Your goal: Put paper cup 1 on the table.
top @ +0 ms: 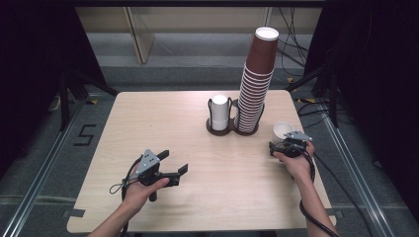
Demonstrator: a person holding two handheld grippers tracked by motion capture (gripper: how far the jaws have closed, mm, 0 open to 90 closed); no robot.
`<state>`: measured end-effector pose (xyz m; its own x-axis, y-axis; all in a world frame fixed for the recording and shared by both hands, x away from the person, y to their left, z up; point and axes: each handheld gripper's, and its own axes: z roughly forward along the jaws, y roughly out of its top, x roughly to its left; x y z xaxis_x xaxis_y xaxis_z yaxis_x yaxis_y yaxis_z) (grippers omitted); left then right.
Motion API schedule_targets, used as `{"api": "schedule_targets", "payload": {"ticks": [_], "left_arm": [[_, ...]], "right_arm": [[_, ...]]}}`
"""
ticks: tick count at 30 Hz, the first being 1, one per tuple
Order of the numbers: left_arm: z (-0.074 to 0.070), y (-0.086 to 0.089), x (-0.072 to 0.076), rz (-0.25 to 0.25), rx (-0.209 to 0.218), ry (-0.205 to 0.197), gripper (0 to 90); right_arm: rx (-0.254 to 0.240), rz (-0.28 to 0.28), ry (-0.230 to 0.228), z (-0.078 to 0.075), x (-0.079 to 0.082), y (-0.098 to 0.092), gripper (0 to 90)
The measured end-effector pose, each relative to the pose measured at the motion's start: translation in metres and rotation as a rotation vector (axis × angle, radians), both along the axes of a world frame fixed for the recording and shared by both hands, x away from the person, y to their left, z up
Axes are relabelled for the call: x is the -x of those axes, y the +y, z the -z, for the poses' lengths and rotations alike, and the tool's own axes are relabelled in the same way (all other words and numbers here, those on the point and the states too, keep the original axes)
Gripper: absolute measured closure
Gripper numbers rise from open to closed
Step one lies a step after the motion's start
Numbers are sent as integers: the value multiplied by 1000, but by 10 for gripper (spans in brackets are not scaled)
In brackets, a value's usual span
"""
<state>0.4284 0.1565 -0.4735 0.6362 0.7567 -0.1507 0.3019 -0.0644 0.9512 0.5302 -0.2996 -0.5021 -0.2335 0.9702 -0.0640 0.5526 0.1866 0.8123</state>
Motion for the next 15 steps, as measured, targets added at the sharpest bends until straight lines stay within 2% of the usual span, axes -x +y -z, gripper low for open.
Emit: {"api": "schedule_targets", "payload": {"ticks": [1, 3, 4, 6, 7, 9, 11, 13, 14, 15], "left_arm": [[1, 0, -1, 8, 10, -6, 89], [0, 0, 0, 9, 2, 4, 86], [0, -1, 0, 11, 2, 5, 83], [0, -1, -1, 22, 16, 1, 78], [0, -1, 0, 16, 9, 6, 75], [-1, -2, 0, 25, 8, 7, 66], [-1, -2, 1, 34, 6, 7, 52], [0, -3, 0, 45, 15, -2, 45], [0, -3, 0, 41, 7, 0, 43], [0, -3, 1, 39, 2, 2, 42]], "right_arm": [[-8, 1, -9, 0, 1, 0, 140], [-7, 0, 4, -1, 4, -1, 98], [8, -6, -4, -1, 4, -2, 86], [-16, -17, 15, -3, 8, -2, 59], [-20, -15, 19, -3, 9, -3, 52], [-25, -3, 15, -5, 13, -3, 39], [-13, -16, 6, -7, 16, -5, 24], [-37, -23, 2, -10, 20, -6, 15], [-25, -19, -8, -12, 21, -6, 12], [-42, 13, -6, -13, 24, -4, 8]]}}
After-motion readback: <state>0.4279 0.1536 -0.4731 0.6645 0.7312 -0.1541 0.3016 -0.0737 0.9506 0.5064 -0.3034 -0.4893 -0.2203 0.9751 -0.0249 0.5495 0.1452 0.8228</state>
